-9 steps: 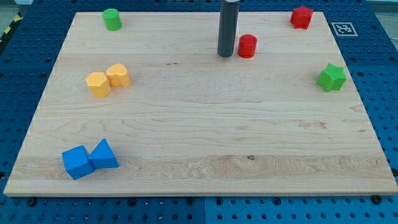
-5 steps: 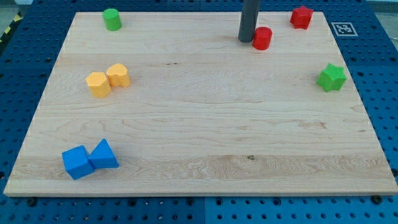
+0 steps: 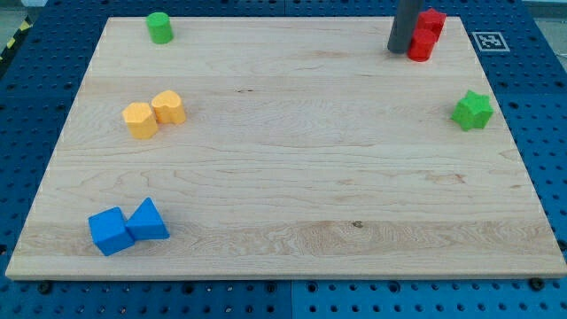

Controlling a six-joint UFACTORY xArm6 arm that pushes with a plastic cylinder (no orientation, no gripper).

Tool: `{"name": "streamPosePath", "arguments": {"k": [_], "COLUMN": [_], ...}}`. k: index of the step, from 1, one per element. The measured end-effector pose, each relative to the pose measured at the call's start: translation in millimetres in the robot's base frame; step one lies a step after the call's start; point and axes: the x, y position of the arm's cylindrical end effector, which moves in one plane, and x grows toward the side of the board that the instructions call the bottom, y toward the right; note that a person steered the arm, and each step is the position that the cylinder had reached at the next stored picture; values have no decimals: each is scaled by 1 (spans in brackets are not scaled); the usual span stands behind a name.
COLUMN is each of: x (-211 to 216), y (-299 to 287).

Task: Push the red circle into the red star

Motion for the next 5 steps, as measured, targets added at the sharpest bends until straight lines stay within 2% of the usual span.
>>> {"name": "streamPosePath", "arguments": {"k": [1, 3, 4, 5], "x": [13, -11, 2, 52], "y": [7, 24, 24, 24]}}
